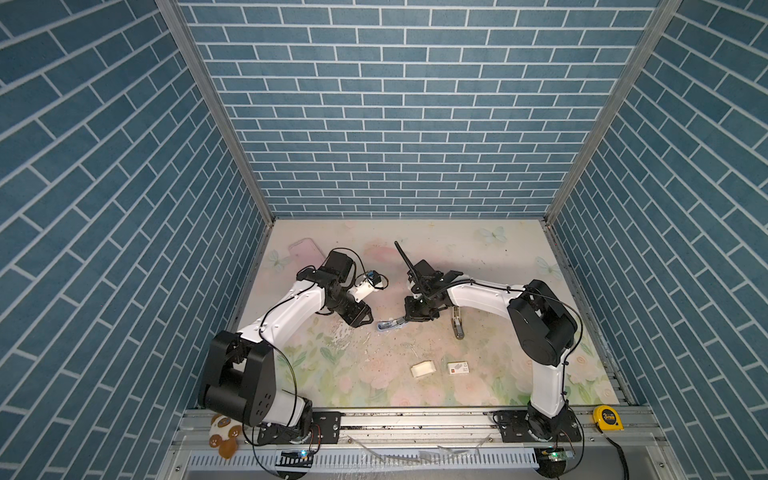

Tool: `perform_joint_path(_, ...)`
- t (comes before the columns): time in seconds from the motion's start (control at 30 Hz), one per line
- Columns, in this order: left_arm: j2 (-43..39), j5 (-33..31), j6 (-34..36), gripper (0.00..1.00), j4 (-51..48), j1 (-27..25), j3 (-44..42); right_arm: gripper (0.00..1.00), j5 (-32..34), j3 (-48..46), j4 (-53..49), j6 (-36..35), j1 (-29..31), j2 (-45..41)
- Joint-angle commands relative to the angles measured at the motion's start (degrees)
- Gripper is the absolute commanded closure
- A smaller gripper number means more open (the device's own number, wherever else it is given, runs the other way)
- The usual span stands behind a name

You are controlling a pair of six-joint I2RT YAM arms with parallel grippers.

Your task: Load the staples into the stapler

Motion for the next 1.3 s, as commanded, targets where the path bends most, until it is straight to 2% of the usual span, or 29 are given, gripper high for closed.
perform_joint_path(0.0, -1.3, -0.1, 2.0, 0.51, -0.2, 0.4, -0.9, 0.83, 1.8, 1.6, -2.5, -1.6, 0.4, 1.0)
perform_joint_path(0.43, -2.1, -1.8, 5.3, 0.51, 0.2, 0.4, -3.4, 0.83, 1.1, 2.2, -2.2, -1.7, 0.3, 0.5)
perform_joint_path(0.97, -2.8, 1.0, 5.2, 0.51, 0.6, 0.4, -5.0, 0.83, 1.5, 3.5, -3.0, -1.9, 0.3, 2.3)
perform_joint_path(1.27, 0.3, 1.5, 6.2, 0.50, 0.4, 0.4, -5.6, 0.83, 1.2, 3.8, -2.9, -2.0, 0.3, 2.8)
